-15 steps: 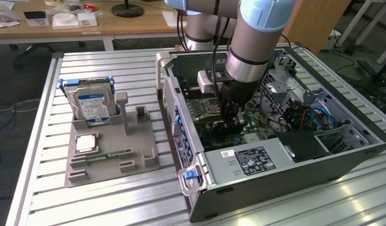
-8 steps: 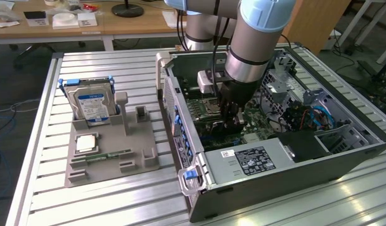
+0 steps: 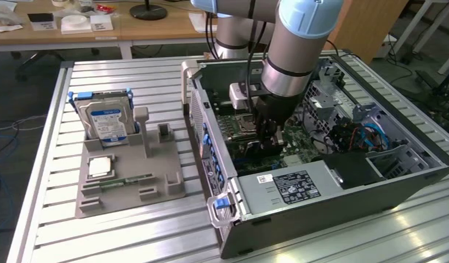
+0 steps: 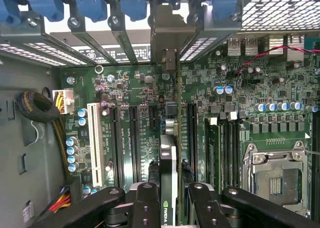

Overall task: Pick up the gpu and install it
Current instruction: 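Insert the gpu into the slot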

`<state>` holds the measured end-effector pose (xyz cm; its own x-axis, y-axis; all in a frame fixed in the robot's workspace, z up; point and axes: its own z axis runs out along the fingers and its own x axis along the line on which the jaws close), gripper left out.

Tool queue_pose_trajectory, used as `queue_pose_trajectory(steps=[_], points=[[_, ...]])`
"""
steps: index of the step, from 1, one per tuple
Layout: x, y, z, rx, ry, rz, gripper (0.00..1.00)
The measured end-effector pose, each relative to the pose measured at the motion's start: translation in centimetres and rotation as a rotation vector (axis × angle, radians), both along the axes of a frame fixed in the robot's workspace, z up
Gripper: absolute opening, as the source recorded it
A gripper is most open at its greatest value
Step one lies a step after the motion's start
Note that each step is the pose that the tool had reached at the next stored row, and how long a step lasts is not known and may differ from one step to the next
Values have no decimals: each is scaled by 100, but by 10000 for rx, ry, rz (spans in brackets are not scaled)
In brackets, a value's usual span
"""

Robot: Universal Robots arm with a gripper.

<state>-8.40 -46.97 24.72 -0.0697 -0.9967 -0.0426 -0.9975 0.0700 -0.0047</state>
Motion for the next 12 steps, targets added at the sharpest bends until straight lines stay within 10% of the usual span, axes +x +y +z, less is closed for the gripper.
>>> queue_pose_trajectory(steps=[12], points=[[-1,0,7,4,-1,3,27]])
